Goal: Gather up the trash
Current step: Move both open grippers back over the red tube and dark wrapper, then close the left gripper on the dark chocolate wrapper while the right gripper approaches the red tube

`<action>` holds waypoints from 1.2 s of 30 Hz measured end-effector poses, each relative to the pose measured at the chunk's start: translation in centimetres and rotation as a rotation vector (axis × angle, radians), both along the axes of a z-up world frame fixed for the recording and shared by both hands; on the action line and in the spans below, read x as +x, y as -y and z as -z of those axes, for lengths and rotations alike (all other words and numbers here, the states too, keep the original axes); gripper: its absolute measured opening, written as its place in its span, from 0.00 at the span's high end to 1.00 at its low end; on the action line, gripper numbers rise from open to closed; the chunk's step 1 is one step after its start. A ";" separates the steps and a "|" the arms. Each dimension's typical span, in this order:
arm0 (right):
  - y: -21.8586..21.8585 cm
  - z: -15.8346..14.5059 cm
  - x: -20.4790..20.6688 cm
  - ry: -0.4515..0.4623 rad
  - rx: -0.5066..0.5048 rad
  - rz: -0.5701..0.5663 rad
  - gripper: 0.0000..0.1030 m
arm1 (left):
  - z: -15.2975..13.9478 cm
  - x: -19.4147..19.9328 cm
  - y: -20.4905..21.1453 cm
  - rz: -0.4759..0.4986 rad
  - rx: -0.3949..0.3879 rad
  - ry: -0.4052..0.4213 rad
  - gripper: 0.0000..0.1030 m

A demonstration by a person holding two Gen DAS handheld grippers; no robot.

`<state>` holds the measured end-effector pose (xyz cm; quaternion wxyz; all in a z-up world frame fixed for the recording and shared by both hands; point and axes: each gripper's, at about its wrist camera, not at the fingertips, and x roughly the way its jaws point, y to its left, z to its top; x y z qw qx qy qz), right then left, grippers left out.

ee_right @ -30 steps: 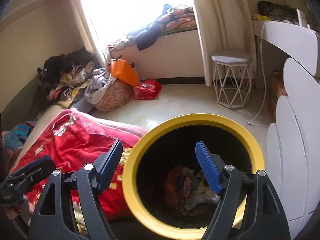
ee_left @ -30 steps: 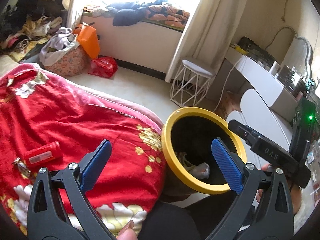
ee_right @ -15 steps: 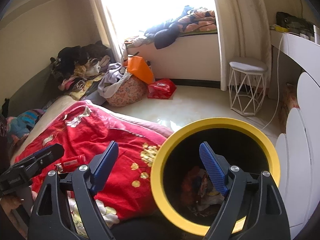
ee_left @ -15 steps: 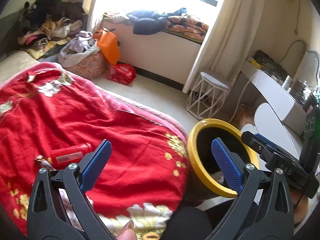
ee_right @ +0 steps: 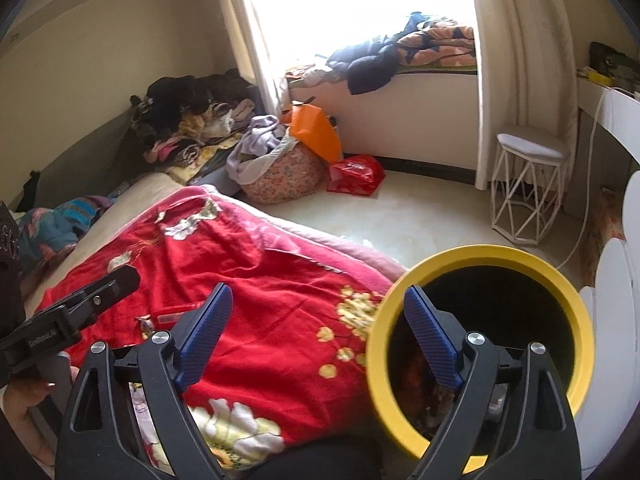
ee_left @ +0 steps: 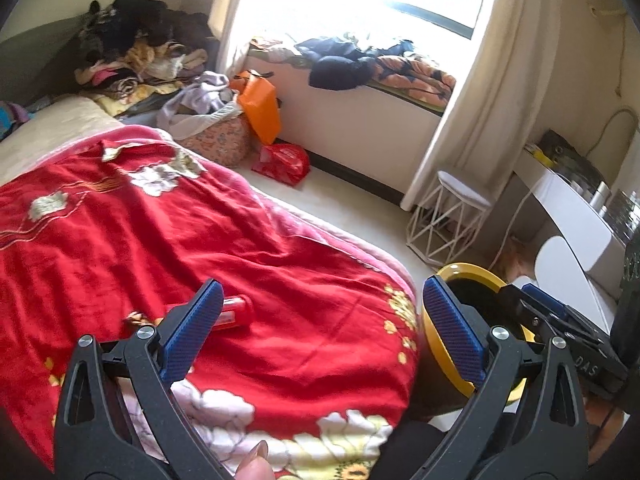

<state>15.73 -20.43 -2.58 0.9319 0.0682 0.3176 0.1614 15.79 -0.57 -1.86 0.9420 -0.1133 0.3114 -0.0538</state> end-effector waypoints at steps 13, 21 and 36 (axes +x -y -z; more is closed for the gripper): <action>-4.9 0.3 1.9 -0.022 0.006 -0.088 0.17 | 1.0 -0.8 -5.2 -0.127 0.016 -0.019 0.10; -9.0 1.7 3.8 -0.064 -0.003 -0.146 0.17 | 3.7 -1.4 -8.8 -0.189 0.030 -0.104 0.11; -14.1 5.3 6.2 -0.171 -0.032 -0.219 0.17 | 8.5 -0.7 -10.6 -0.174 -0.040 -0.244 0.28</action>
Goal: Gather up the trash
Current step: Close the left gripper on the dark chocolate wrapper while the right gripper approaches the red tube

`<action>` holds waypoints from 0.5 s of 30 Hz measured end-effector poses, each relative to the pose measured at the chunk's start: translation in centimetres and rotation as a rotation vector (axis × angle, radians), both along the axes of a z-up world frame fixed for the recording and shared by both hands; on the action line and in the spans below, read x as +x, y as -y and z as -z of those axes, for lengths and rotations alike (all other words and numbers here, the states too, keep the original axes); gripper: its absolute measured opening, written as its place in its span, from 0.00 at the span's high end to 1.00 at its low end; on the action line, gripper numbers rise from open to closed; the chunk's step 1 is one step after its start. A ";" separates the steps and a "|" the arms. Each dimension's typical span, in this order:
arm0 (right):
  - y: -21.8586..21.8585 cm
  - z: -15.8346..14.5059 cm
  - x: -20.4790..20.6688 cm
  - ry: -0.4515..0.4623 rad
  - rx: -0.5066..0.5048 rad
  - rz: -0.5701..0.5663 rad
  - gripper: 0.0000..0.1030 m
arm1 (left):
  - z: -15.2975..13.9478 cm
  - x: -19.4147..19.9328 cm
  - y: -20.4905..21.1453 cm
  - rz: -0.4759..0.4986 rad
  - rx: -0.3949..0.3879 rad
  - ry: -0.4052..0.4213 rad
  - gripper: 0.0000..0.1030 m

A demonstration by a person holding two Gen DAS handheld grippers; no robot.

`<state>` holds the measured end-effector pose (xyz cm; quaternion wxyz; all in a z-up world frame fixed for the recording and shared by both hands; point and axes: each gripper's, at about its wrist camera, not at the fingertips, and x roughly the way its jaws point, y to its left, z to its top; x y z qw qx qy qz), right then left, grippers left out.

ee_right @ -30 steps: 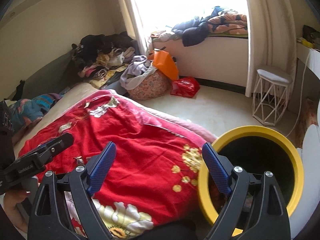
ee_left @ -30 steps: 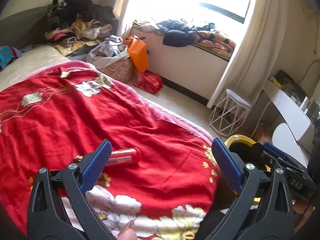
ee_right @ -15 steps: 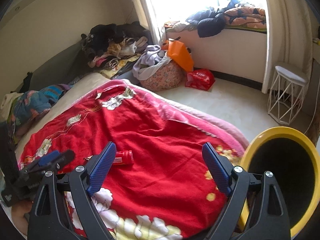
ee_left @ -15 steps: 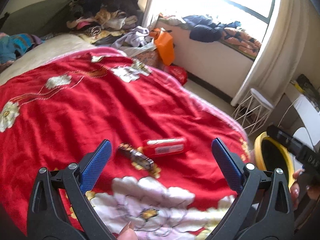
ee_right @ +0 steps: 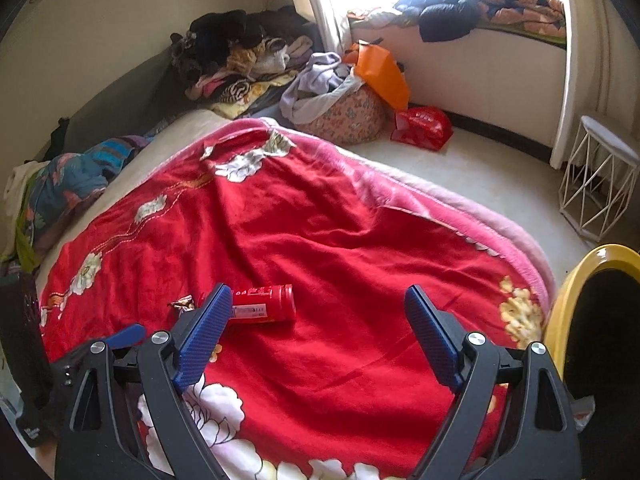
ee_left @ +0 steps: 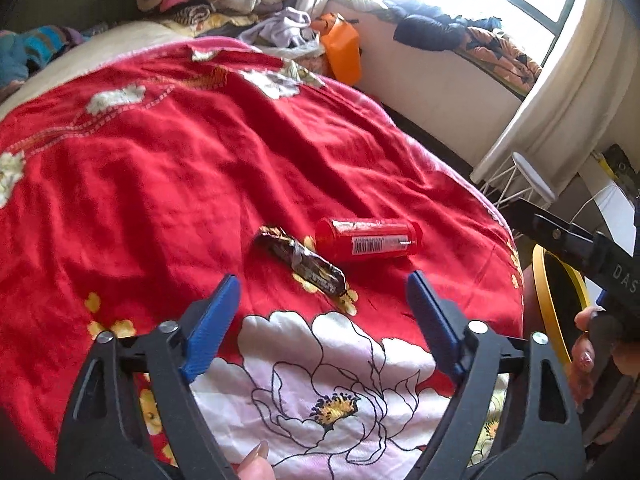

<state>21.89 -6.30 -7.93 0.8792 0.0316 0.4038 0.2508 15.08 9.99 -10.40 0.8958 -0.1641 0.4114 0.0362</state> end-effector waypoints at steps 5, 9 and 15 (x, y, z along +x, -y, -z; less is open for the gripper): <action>-1.3 1.0 1.1 -0.037 -0.007 -0.023 0.17 | 1.2 0.9 0.1 0.001 -0.004 -0.032 0.37; -2.1 1.9 1.9 -0.073 -0.001 -0.028 0.17 | 2.0 1.7 0.0 -0.008 -0.003 -0.054 0.44; -3.7 3.1 2.7 -0.121 0.016 -0.043 0.17 | 2.7 1.8 -0.7 -0.021 -0.002 -0.066 0.68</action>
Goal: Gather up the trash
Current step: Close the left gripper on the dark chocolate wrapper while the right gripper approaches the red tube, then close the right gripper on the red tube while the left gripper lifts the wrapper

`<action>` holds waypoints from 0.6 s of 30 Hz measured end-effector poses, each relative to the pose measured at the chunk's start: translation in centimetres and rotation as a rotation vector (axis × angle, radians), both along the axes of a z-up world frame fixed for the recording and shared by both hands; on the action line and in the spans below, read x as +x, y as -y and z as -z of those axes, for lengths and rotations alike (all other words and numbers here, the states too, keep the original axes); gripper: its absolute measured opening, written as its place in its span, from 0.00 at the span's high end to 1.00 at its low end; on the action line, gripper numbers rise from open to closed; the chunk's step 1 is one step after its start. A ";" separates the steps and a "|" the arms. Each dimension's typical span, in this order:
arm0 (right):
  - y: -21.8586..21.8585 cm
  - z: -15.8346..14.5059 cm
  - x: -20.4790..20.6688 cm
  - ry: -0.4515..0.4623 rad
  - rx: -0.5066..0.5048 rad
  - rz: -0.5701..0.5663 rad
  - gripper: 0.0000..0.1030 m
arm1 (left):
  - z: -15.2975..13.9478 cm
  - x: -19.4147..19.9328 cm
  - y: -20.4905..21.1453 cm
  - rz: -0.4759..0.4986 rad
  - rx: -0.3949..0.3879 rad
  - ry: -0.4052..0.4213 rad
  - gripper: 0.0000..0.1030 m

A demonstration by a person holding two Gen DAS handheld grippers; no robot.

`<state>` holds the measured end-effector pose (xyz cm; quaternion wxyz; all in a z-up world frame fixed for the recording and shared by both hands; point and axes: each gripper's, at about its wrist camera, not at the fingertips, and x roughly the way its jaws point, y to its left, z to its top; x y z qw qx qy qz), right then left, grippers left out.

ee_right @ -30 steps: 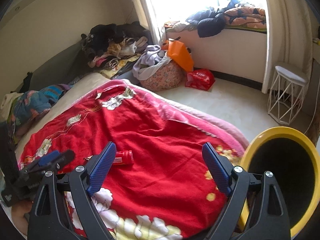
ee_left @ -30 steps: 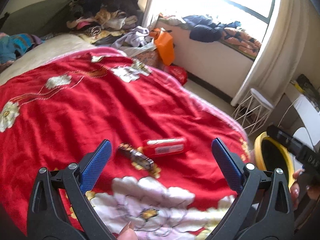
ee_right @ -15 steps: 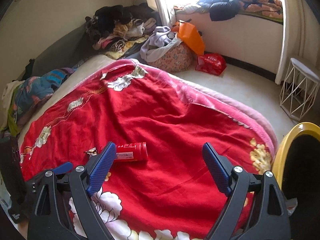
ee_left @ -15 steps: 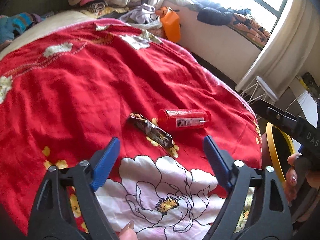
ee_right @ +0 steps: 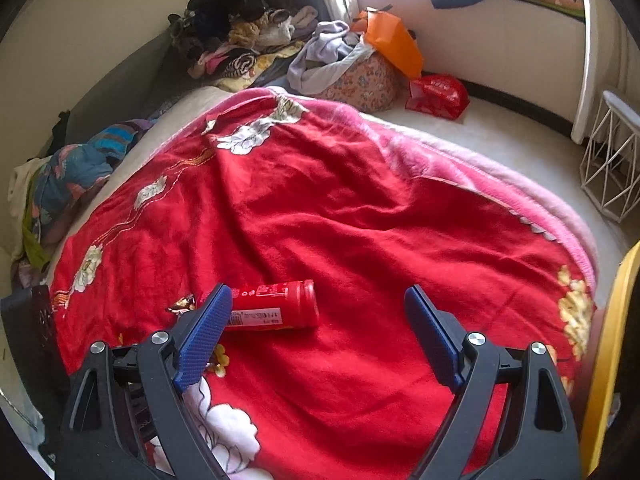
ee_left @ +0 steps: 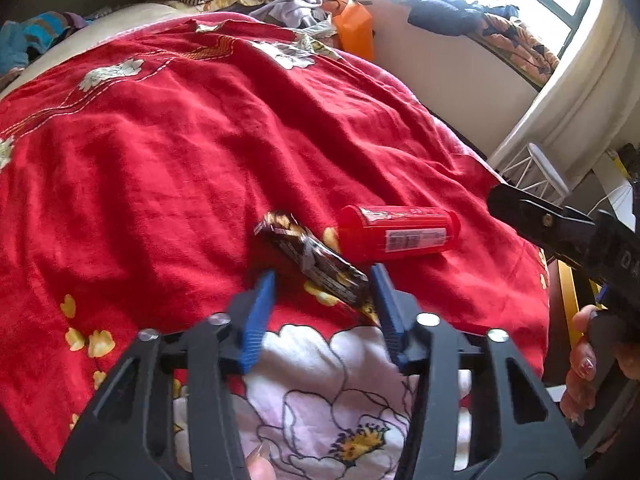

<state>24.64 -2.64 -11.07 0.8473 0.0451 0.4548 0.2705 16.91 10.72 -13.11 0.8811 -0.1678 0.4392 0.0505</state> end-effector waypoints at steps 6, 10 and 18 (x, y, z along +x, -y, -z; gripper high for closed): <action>-1.8 1.7 0.9 -0.042 -0.006 -0.016 0.17 | 0.1 -0.7 -1.3 0.010 -0.037 0.008 0.83; -2.7 3.6 1.6 -0.104 0.012 -0.028 0.17 | 0.0 -1.3 -1.7 0.023 -0.054 0.020 0.87; -3.8 4.5 1.1 -0.175 0.123 -0.069 0.34 | -0.4 -1.9 -1.9 0.038 -0.059 0.035 0.88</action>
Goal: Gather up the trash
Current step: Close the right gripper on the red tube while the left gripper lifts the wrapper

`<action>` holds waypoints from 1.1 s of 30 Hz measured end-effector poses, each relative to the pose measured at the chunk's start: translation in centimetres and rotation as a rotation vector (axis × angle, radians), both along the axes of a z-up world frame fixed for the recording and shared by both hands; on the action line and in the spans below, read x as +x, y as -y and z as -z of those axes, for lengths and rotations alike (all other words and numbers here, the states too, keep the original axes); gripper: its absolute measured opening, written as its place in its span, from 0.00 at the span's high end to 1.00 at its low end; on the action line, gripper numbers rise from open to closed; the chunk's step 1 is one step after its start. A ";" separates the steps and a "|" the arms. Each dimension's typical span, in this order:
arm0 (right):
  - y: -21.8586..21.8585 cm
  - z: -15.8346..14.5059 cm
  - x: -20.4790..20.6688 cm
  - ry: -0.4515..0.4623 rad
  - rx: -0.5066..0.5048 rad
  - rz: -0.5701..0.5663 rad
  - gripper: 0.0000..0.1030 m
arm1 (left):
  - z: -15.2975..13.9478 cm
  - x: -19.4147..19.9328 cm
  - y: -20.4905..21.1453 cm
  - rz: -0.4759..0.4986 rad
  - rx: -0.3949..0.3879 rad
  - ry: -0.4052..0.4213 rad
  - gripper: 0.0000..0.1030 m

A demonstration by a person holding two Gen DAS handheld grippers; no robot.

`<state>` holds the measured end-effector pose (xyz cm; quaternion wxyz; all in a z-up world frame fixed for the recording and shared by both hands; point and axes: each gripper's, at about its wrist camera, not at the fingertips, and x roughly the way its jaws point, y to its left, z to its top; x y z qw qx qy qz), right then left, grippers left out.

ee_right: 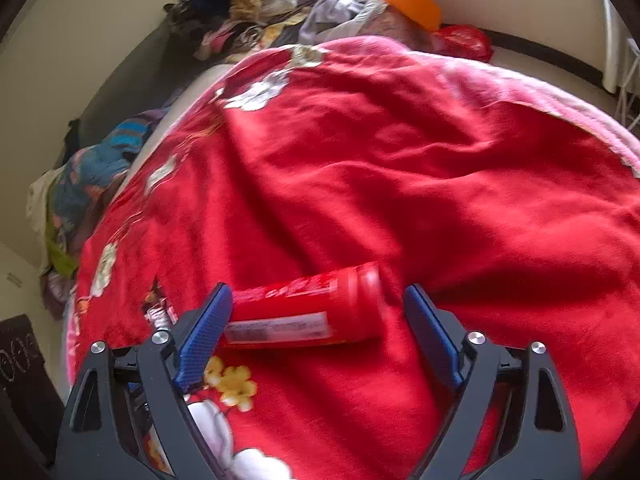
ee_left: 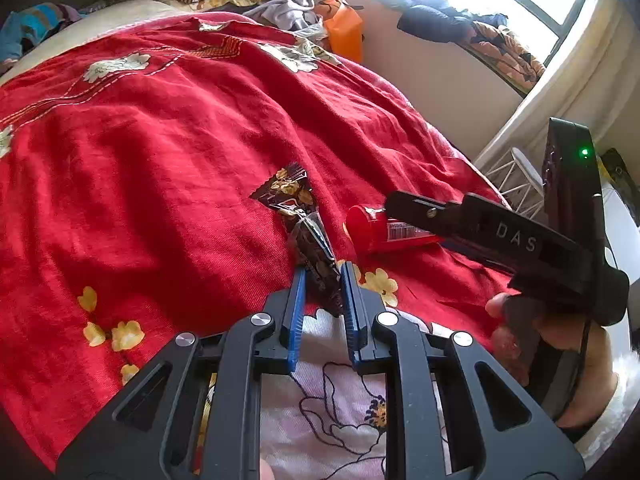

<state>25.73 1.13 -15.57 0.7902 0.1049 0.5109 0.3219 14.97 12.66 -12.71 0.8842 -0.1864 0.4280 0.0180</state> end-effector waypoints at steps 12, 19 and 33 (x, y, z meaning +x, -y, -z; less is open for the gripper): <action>4.4 -4.1 -1.2 0.083 0.119 0.078 0.67 | -1.3 -0.2 0.7 0.024 0.005 0.033 0.94; 6.5 -6.9 -2.5 0.213 0.064 0.097 0.70 | -2.3 0.0 1.9 0.059 0.007 0.061 0.94; 11.8 -9.1 -4.5 0.298 0.023 0.189 0.71 | -5.3 0.5 5.6 0.154 0.009 0.136 0.94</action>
